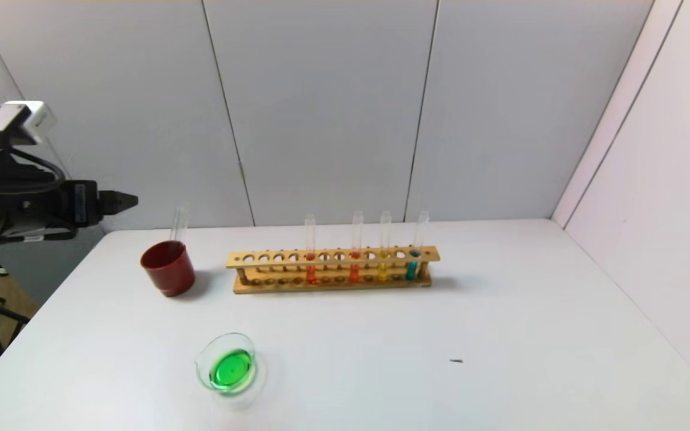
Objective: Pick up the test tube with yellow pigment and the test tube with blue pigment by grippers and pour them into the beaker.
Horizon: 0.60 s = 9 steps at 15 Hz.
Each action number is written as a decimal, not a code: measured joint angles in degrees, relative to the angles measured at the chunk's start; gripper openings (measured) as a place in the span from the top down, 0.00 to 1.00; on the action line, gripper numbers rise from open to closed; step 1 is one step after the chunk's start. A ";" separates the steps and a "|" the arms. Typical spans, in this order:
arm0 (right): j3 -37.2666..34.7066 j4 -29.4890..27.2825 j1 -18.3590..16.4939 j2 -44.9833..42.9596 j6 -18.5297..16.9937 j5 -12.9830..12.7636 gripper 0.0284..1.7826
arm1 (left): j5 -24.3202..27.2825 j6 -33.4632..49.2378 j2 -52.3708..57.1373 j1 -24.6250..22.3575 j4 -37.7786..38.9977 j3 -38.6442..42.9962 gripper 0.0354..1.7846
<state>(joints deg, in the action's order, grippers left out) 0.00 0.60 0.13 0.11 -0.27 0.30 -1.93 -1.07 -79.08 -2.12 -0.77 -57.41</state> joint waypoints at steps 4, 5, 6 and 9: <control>0.00 0.00 0.00 0.00 0.00 0.00 0.02 | 3.83 -0.40 17.26 -0.18 -4.07 10.19 0.02; 0.00 -0.02 0.00 0.00 0.00 0.02 0.02 | 4.21 -0.40 22.00 -0.20 -5.32 12.81 0.02; 0.00 -0.02 0.00 0.00 0.00 0.02 0.02 | 4.45 -0.38 26.69 -0.20 -6.50 15.43 0.02; 0.00 0.00 0.02 0.00 0.02 0.02 0.02 | 4.53 -0.38 39.08 -0.20 -9.56 21.77 0.02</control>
<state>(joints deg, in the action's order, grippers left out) 0.00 0.60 0.16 0.11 -0.24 0.33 2.61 -1.45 -40.00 -2.32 -10.33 -35.63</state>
